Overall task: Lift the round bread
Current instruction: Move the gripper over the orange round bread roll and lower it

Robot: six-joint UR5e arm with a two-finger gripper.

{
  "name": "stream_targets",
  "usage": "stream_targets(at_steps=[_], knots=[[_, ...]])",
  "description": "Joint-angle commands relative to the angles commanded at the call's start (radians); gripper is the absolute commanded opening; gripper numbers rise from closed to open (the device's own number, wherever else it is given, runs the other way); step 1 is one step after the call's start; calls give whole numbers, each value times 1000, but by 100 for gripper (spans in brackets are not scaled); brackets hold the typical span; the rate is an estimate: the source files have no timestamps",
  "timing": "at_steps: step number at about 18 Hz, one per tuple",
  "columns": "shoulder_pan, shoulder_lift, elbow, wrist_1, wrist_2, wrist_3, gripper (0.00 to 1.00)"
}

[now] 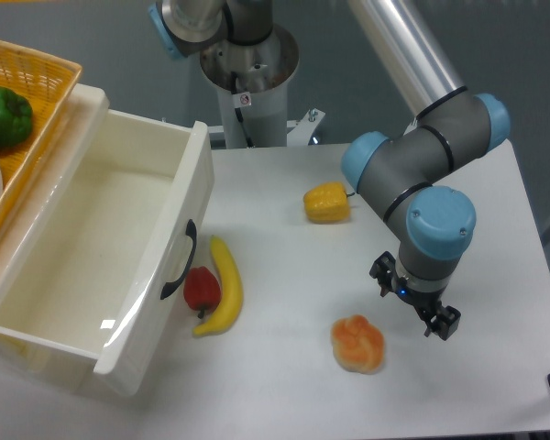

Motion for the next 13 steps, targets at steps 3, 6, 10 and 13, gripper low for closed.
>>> stream_targets(at_steps=[3,6,10,13], knots=[[-2,2,-3,0,0,-2,100],[-8,2,-14,0,-2,-43,100],[-21,8,-75,64,-6,-144,100],[-25,8,-86,81,-6,-166,100]])
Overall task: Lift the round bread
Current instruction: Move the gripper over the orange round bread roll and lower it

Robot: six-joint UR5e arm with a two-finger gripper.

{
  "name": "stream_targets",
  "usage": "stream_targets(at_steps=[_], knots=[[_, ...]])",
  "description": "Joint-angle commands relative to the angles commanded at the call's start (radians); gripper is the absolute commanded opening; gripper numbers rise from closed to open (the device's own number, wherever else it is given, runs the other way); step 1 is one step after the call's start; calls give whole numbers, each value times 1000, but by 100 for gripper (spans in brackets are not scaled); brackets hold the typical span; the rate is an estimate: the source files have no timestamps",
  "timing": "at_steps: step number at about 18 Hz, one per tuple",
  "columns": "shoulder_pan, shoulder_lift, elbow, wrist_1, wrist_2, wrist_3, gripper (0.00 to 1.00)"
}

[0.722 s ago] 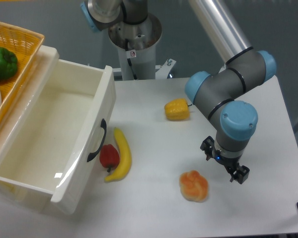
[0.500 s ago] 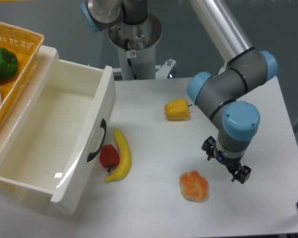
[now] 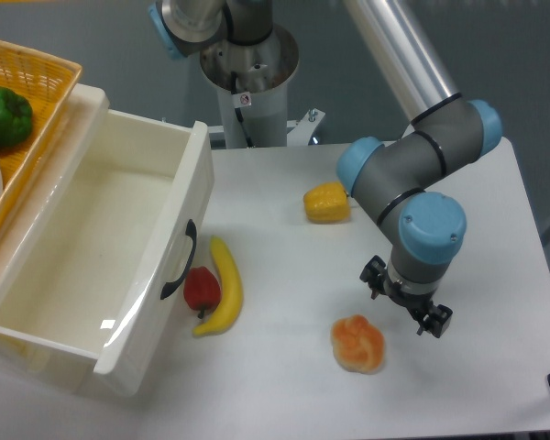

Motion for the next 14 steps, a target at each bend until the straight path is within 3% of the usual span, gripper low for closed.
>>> stream_targets(at_steps=[7,11,14], knots=[[-18,-11,-29,25,-2,-57,100],[-31,-23,-89,132,-9,-63,100],[-32,-25,-100,138,-9,-61,100]])
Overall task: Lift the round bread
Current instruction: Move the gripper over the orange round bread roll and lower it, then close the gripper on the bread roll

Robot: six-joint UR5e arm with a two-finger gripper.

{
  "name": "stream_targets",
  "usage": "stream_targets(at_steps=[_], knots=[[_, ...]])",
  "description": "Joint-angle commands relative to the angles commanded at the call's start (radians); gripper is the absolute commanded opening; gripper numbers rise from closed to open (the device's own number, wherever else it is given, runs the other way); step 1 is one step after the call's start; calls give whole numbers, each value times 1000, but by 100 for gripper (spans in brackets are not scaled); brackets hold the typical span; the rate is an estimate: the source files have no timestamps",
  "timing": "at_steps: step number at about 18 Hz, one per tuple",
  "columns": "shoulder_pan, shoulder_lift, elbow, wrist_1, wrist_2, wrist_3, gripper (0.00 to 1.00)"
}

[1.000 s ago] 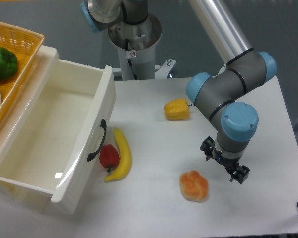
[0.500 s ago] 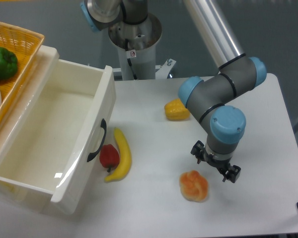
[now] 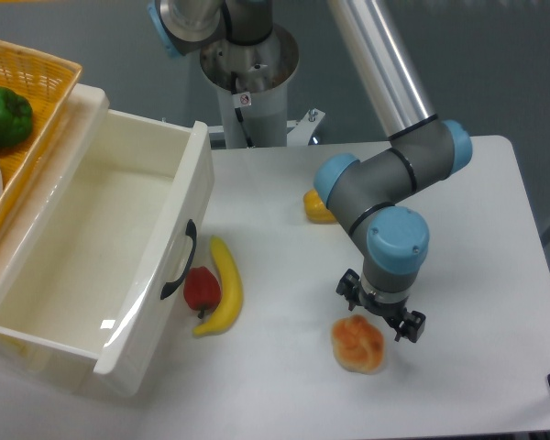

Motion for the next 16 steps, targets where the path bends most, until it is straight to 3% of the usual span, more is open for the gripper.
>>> stream_targets(at_steps=[7,9,13,14,16], knots=[[-9,-18,2,2,2,3,99],[-12,-21,0,2,6,-3,84],[-11,-17,2,0,6,-2,24],[-11,-17,2,0,6,-2,15],[-9,-17,5,0,3,3,16]])
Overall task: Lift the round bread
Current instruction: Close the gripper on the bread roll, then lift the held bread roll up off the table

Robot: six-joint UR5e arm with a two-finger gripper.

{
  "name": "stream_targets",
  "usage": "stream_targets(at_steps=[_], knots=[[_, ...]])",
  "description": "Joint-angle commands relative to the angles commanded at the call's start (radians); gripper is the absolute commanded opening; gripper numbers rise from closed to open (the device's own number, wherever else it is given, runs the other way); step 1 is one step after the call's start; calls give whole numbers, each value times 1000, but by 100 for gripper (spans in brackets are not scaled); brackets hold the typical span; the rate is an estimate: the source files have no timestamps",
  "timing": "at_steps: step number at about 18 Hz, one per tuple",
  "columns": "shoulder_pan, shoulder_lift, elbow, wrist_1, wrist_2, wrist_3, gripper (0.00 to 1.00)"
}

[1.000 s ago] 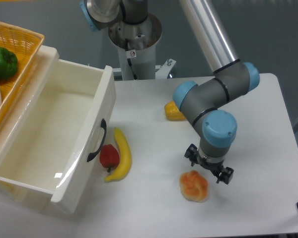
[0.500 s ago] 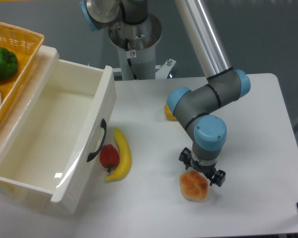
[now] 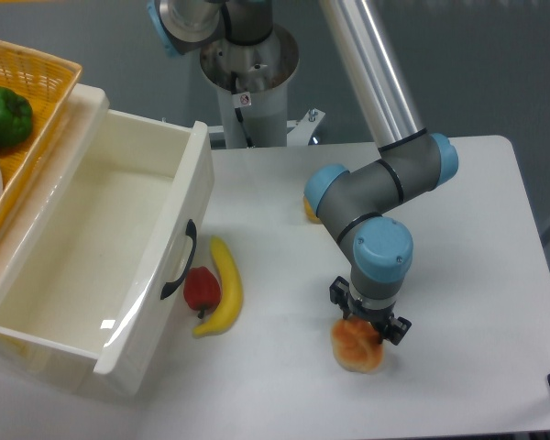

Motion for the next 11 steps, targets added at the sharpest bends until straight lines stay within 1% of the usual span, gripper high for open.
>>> stream_targets(at_steps=[1,3,5,11], knots=[[2,0,0,0,-2,-3,15],[2,5,3,-2,0,-20,1],[5,6,17,-2,0,-34,0],[28,9,80,-15,2,-17,0]])
